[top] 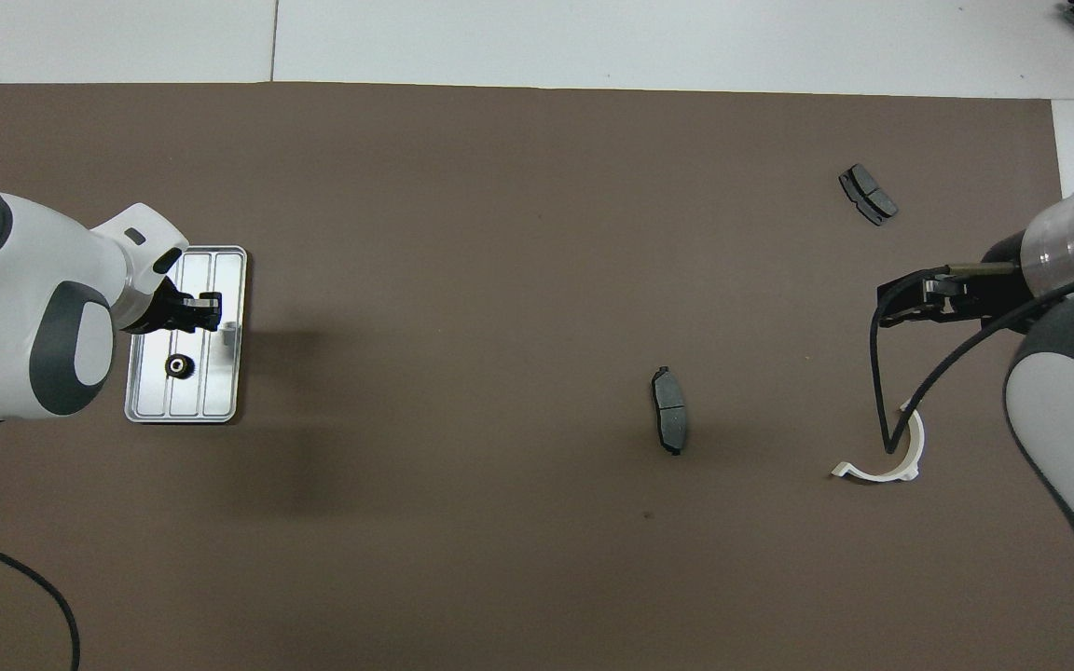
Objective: Pick bearing gear from pile to tray
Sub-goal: 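Lower the third bearing into the tray and open the left gripper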
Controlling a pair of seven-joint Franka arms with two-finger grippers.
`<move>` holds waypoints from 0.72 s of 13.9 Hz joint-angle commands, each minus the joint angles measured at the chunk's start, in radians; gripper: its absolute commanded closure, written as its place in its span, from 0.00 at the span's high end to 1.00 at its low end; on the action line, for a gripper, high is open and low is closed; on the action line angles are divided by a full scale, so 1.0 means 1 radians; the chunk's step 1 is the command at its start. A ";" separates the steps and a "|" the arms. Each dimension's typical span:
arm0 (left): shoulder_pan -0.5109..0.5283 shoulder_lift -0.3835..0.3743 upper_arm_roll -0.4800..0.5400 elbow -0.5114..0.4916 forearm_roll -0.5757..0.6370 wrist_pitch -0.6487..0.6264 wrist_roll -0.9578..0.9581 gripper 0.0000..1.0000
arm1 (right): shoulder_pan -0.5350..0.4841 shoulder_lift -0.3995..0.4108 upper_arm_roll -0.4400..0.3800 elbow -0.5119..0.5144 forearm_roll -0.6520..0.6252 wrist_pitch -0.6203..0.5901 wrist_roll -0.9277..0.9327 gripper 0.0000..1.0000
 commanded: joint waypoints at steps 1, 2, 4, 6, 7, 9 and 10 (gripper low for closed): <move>-0.015 -0.019 -0.002 0.113 -0.010 -0.159 -0.006 1.00 | 0.002 -0.027 -0.005 -0.036 0.004 0.030 -0.015 1.00; -0.031 -0.020 -0.002 0.159 -0.010 -0.242 -0.007 1.00 | 0.002 -0.027 -0.005 -0.035 0.004 0.027 -0.015 1.00; -0.035 -0.023 -0.002 0.243 -0.010 -0.379 -0.007 1.00 | 0.002 -0.027 -0.005 -0.033 0.004 0.026 -0.015 1.00; -0.035 -0.049 -0.002 0.300 -0.010 -0.506 -0.007 1.00 | 0.002 -0.025 -0.005 -0.027 -0.007 0.020 -0.015 1.00; -0.035 -0.084 -0.002 0.300 -0.010 -0.531 -0.007 1.00 | 0.002 -0.024 0.001 -0.018 -0.031 0.015 -0.013 1.00; -0.034 -0.161 -0.001 0.287 -0.010 -0.597 -0.006 1.00 | 0.002 -0.022 0.007 0.000 -0.039 0.001 -0.012 1.00; -0.031 -0.187 -0.001 0.286 -0.010 -0.615 -0.006 1.00 | 0.002 -0.021 0.007 0.010 -0.037 -0.012 -0.012 1.00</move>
